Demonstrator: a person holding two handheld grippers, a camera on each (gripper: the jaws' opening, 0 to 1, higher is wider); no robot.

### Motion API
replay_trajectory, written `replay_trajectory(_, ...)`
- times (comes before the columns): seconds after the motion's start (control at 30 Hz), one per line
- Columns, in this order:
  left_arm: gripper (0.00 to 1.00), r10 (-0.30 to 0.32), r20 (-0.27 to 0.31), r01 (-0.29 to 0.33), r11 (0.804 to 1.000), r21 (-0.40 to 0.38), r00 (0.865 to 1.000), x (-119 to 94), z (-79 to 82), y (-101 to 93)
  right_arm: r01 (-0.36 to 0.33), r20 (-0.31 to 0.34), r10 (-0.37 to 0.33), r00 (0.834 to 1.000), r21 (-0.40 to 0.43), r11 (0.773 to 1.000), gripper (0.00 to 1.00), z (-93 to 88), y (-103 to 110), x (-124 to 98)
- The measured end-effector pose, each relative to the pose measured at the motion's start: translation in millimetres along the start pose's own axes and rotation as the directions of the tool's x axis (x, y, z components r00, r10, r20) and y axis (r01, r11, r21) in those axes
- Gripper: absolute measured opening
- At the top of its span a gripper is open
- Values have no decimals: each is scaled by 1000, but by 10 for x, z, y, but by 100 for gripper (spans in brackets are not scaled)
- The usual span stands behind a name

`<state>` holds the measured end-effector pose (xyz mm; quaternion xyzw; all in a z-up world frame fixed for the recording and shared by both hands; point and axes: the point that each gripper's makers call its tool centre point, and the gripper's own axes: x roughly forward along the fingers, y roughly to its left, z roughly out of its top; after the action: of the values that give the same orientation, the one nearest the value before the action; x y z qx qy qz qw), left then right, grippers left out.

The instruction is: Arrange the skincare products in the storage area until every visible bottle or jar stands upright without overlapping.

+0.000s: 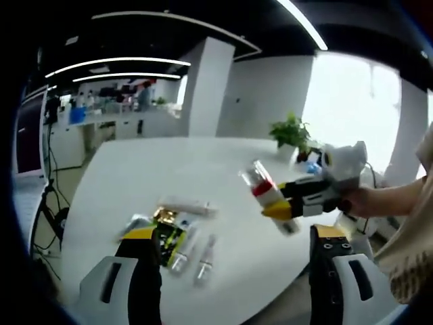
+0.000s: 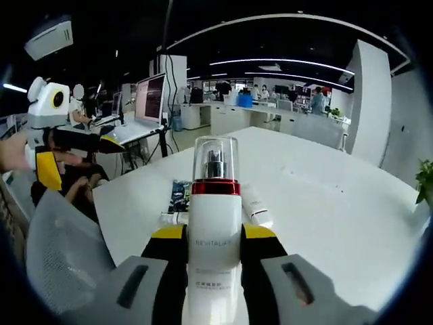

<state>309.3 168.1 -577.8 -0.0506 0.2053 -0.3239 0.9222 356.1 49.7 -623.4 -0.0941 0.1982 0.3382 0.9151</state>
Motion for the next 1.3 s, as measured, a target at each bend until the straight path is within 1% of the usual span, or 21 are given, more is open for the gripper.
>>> replay_trajectory(0.17, 88, -51, 3, 51, 998, -24, 999, 101, 31, -173, 19, 23, -20, 1000, 22, 1000, 28, 19, 48, -49)
replay_trajectory(0.27, 88, -78, 9, 78, 996, -40, 997, 162, 52, -260, 28, 44, -29, 999, 24, 999, 28, 63, 101, -96)
replay_trajectory(0.5, 87, -152, 32, 155, 982, -105, 988, 310, 136, -441, 42, 75, -40, 996, -23, 999, 28, 158, 219, -179)
replay_trajectory(0.57, 85, -177, 48, 182, 973, -143, 983, 348, 177, -492, 43, 85, -41, 996, -28, 999, 28, 186, 251, -214)
replay_trajectory(0.67, 83, -204, 65, 213, 961, -175, 977, 381, 233, -561, 45, 97, -41, 994, -37, 998, 28, 225, 277, -255)
replay_trajectory(0.8, 79, -255, 92, 269, 940, -209, 962, 458, 305, -657, 48, 113, -44, 993, -37, 998, 28, 280, 284, -308)
replay_trajectory(0.9, 79, -275, 96, 290, 928, -232, 957, 513, 307, -715, 53, 126, -49, 991, -31, 998, 28, 322, 290, -356)
replay_trajectory(1.0, 77, -296, 111, 315, 913, -259, 949, 560, 324, -806, 56, 134, -52, 990, -24, 998, 28, 334, 303, -391)
replay_trajectory(1.1, 75, -310, 119, 331, 903, -273, 943, 597, 338, -870, 60, 139, -56, 989, -19, 998, 28, 341, 307, -421)
replay_trajectory(1.17, 74, -328, 124, 350, 895, -276, 936, 619, 348, -930, 63, 140, -61, 988, -15, 998, 28, 343, 303, -441)
replay_trajectory(1.3, 73, -353, 124, 374, 885, -279, 927, 675, 348, -1032, 71, 144, -68, 987, -13, 997, 28, 349, 298, -483)
